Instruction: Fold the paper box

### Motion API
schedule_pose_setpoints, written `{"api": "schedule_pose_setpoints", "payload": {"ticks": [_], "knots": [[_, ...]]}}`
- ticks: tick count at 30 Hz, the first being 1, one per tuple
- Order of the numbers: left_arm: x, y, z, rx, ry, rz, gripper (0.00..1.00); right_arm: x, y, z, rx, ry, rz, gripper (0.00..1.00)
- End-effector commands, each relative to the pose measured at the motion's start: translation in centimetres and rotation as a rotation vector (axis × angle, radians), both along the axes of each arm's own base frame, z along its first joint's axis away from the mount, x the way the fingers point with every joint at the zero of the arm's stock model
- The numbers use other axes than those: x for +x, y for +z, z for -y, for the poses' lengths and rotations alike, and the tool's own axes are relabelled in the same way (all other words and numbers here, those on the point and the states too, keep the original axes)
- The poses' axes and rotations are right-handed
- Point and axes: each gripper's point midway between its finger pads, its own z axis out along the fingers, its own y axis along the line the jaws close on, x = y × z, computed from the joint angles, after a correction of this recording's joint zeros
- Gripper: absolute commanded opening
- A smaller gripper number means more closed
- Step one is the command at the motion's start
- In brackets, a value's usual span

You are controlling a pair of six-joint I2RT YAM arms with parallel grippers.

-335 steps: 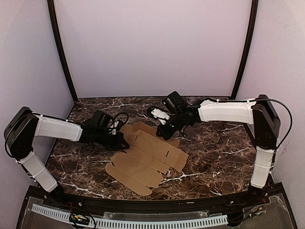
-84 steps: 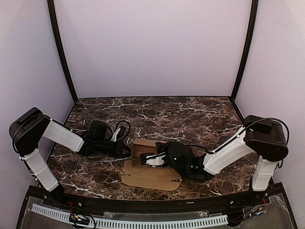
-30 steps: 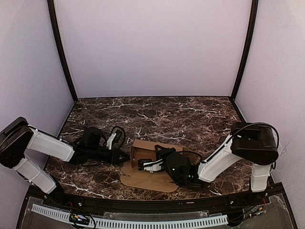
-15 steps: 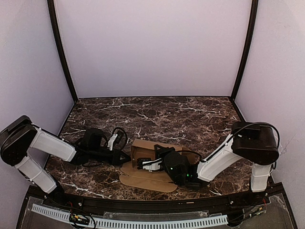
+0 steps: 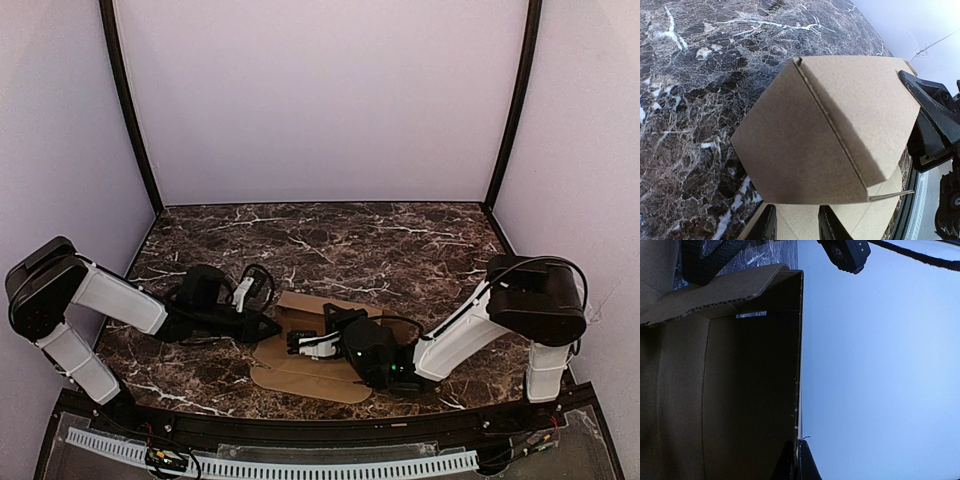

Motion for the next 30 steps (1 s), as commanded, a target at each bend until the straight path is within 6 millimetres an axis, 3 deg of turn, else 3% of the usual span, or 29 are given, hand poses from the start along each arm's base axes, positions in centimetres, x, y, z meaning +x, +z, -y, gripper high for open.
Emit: {"api": "schedule_pose_setpoints", "payload": {"ticks": [1,11,30], "knots": [[1.1,0.7,0.5,0.011,0.005,0.075,0.29,-1.8,-5.2,1.1,-0.171,0.042,-0.094,0.00],[1.7,0.4,1.3,0.032,0.025,0.129,0.31,-2.2,-5.7,1.1,-0.168,0.028,-0.128,0.00],[4.2,2.8,1.1,0.121,0.244,0.375,0.31,-3.2,-6.8,1.4,-0.164,0.003,-0.207,0.00]]}}
